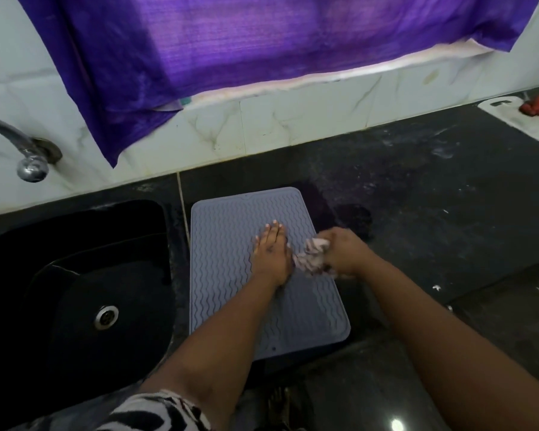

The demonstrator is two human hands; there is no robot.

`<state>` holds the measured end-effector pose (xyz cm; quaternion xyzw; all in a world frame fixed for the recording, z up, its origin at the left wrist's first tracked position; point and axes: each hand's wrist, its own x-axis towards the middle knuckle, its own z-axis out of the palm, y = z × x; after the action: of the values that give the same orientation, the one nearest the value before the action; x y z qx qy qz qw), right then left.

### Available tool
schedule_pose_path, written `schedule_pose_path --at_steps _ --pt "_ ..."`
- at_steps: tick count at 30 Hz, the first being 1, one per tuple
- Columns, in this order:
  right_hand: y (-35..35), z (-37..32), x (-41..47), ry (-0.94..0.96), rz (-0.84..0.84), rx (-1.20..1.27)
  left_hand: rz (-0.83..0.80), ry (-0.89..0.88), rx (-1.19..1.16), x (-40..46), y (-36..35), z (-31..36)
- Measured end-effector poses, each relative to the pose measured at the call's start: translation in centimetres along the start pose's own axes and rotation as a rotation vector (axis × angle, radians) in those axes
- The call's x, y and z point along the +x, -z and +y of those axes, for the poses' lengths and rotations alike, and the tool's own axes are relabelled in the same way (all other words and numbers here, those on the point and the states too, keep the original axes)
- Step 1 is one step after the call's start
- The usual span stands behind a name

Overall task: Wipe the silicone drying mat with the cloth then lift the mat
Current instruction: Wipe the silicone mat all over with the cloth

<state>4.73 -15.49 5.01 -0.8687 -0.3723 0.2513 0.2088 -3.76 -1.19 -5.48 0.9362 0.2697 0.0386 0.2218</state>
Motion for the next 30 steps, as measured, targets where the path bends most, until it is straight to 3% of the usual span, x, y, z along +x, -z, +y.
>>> schedule_pose_path --at_steps 3,6,12,17,20,22,25,30 --pt "-3.6 -0.3 1.8 0.066 0.013 -0.157 0.108 -0.007 -0.059 -3.9 -0.8 0.6" --pt "-6.9 0.9 0.8 0.063 0.075 -0.322 0.056 0.0 0.004 -6.6 -1.9 -0.3" --pt "-7.2 2.8 -5.6 0.04 0.042 -0.082 0.04 0.037 0.072 -6.4 -2.3 0.1" --pt "-9.1 2.8 -12.4 0.022 -0.029 -0.168 0.015 0.062 0.061 -6.5 -2.5 0.1" --pt "-7.3 2.1 -11.9 -0.012 -0.117 -0.179 -0.117 0.073 0.066 -6.4 -1.3 0.5" --pt "-5.5 1.2 -10.1 -0.022 -0.048 -0.113 -0.178 0.062 0.041 -6.7 -0.2 0.8" --pt "-4.5 0.2 -7.9 -0.006 0.169 -0.025 -0.121 -0.045 0.062 -8.7 0.5 0.8" --pt "-9.5 1.7 -8.9 0.006 0.112 -0.299 -0.175 -0.068 0.195 -11.6 -0.6 -0.7"
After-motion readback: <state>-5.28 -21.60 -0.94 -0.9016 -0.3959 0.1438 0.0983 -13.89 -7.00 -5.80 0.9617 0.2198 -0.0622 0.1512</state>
